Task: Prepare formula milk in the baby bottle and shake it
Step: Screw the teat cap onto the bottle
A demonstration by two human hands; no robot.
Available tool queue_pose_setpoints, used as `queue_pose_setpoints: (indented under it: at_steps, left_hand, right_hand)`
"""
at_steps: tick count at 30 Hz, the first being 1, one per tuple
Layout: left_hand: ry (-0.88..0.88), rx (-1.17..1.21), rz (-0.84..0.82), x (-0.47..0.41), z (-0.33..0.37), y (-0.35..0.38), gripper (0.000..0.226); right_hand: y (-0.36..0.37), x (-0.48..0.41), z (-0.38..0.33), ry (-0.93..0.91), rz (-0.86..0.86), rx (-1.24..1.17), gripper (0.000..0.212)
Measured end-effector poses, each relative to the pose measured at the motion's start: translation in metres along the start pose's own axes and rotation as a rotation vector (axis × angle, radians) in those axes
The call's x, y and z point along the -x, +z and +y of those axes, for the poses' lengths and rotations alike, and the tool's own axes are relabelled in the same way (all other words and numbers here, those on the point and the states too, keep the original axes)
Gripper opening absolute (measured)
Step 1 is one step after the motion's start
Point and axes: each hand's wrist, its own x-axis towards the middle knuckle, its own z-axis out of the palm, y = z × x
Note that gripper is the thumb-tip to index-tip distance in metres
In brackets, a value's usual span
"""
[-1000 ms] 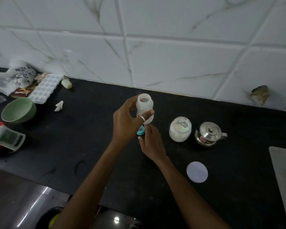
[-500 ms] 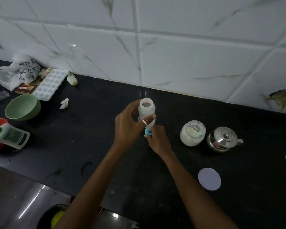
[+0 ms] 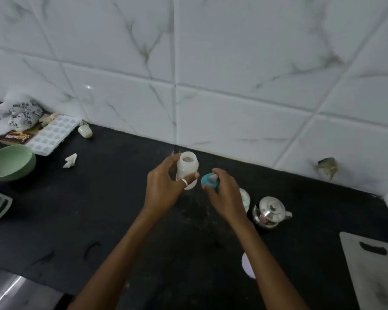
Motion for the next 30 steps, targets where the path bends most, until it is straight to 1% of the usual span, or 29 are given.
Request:
queue_pose_setpoints:
  at_steps: [3,7,10,15,18,22,30]
  left_hand:
    - [0.007,0.010,-0.003,-0.003,0.012,0.001,0.059]
    - [0.039,0.014,-0.039,-0.008,0.036,0.005,0.068]
    - [0.077,0.011,-0.075,-0.016,0.058,0.008,0.074]
    - [0.136,0.019,-0.099,-0.027,0.096,0.009,0.076]
    - [0.175,0.014,-0.110,-0.032,0.115,0.006,0.073]
    - [0.221,0.001,-0.105,-0.036,0.133,0.000,0.071]
    - [0.241,-0.025,-0.115,-0.039,0.138,-0.006,0.072]
  right_hand:
    - [-0.051,-0.008,-0.020,-0.046,0.004,0.036,0.052]
    - [-0.118,-0.020,-0.063,-0.072,-0.059,0.066,0.050]
    - [-0.162,-0.033,-0.107,-0.152,-0.082,0.086,0.046]
    - [-0.216,-0.045,-0.177,-0.300,-0.215,0.221,0.044]
    - [-0.233,-0.048,-0.207,-0.366,-0.308,0.317,0.044]
    - [-0.237,-0.049,-0.225,-0.396,-0.404,0.424,0.045]
    - [-0.237,-0.050,-0.227,-0.405,-0.431,0.473,0.044]
